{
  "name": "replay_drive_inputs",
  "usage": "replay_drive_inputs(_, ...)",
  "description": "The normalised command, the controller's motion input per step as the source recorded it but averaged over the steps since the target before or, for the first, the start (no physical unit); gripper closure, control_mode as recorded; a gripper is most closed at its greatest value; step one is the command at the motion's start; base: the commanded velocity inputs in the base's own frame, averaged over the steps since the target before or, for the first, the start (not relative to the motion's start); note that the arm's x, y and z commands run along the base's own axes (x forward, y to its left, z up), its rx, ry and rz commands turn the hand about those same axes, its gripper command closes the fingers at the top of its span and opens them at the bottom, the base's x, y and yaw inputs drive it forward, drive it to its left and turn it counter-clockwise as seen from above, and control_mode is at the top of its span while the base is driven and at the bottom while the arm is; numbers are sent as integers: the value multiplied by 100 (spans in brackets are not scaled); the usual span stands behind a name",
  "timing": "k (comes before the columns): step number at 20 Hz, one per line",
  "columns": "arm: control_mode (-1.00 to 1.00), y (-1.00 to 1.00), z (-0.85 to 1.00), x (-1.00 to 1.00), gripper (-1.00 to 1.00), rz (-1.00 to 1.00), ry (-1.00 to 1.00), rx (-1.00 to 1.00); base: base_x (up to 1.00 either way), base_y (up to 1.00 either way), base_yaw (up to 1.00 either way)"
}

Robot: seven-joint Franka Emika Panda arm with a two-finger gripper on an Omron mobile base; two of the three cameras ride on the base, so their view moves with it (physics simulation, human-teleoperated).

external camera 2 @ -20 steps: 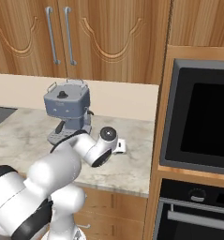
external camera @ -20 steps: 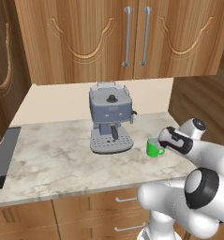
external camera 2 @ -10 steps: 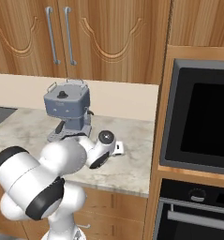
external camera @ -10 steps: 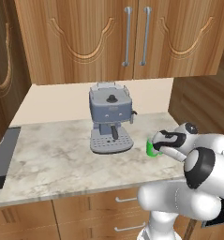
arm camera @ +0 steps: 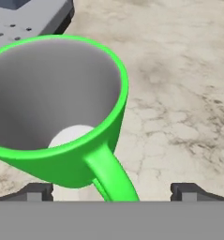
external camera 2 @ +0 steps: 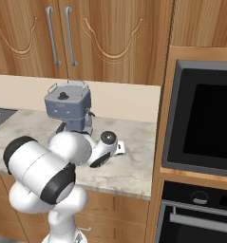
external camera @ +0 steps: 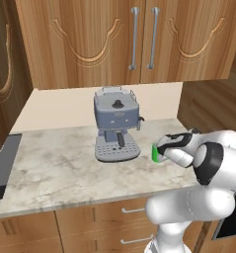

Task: Pick the mug on the counter and place it in the cabinet with the handle facing the right, like the mugs already inside.

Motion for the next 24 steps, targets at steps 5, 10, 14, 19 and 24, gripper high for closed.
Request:
replay_drive_inputs(5, -100, 13, -9, 7, 100, 1, 0, 0, 0, 0, 0)
replay_drive_inputs(10, -100, 3, -2, 0, 100, 0, 0, 0, 0, 0, 0)
replay_drive_inputs(14, -100, 0, 0, 0, 100, 0, 0, 0, 0, 0, 0)
replay_drive_inputs(19, -100, 0, 11, -35, 100, 0, 0, -2, 0, 0, 0)
replay_drive_inputs(24, -100, 0, 40, -60, 100, -4, 7, -1, 0, 0, 0)
